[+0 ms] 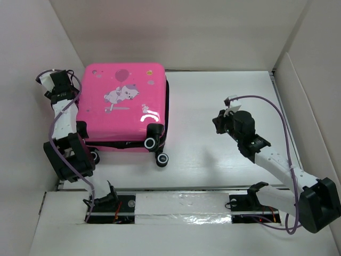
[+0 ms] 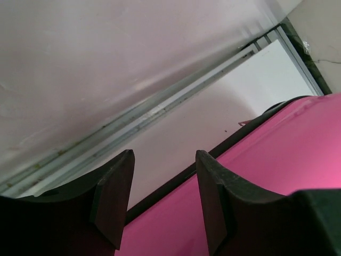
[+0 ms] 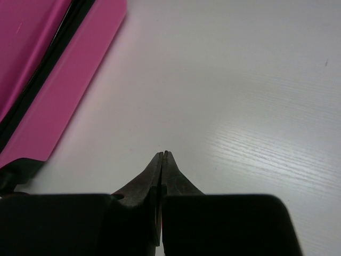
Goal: Pack the luggage
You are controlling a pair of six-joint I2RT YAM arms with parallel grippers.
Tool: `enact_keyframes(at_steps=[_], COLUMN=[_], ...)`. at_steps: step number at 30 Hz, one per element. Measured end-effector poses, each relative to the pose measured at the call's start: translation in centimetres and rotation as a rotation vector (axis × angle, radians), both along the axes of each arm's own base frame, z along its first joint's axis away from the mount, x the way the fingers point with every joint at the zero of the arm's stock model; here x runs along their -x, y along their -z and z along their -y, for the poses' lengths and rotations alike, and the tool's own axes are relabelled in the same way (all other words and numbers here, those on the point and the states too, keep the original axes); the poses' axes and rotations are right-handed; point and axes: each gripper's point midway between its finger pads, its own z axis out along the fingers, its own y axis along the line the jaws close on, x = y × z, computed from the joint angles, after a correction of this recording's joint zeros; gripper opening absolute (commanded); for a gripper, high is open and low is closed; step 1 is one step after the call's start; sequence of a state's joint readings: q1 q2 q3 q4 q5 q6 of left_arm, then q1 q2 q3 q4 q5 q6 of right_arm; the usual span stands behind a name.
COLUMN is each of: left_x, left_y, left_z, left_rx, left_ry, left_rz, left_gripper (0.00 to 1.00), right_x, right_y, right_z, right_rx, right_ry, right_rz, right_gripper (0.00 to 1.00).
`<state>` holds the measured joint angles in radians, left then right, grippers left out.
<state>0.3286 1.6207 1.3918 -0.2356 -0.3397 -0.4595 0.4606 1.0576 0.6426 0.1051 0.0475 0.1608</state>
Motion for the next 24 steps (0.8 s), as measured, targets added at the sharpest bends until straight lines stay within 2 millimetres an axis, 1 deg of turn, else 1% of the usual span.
enact_keyframes(at_steps=[2,5,8,11,14,17,19,21,23,24], left_x=[0.1,0.1,0.3,-0.3,-1.6,-2.2,-2.2,-1.9,-1.4,-0.9], left_y=[0.5,1.8,3.1,3.1,2.6,2.2,1.8,1.7,1.4,1.4], left_z=[-0.8,-1.2,-1.8,-1.4,-0.2,1.8,3.6,6.4,9.9,11.6], left_rx=[0.032,0.099,0.129,0.115,0.101,0.127,0.144,0.168,0.211,0.236], left_ry=[-0.013,-0.006,-0.020,-0.016,-0.002,0.016,0.051,0.107,0.175,0.209], left_rz=[0.011,0.025,0.010,0.020,0.098,0.220,0.288,0.331,0.390,0.415], left_gripper=[0.47,0.47,0.46,0.46,0.46,0.46,0.46,0.46,0.46,0.46], right_x=[-0.1,-0.2,-0.3,-0.3,-0.2,-0.3,-0.3,-0.4,-0.4,-0.5], right_y=[0.2,0.7,0.6,0.1,-0.6,-1.1,-1.1,-0.9,-0.6,-0.5], right_z=[0.0,0.0,0.2,0.4,0.7,1.1,1.4,1.8,2.3,2.5], right_rx=[0.004,0.013,0.015,0.013,0.007,0.008,0.014,0.023,0.035,0.039], right_ry=[0.002,0.007,0.016,0.025,0.035,0.055,0.074,0.093,0.112,0.121], right_rz=[-0.007,-0.019,-0.015,0.000,0.021,0.034,0.036,0.032,0.023,0.019], right_gripper=[0.00,0.00,0.00,0.00,0.00,0.01,0.05,0.12,0.17,0.21])
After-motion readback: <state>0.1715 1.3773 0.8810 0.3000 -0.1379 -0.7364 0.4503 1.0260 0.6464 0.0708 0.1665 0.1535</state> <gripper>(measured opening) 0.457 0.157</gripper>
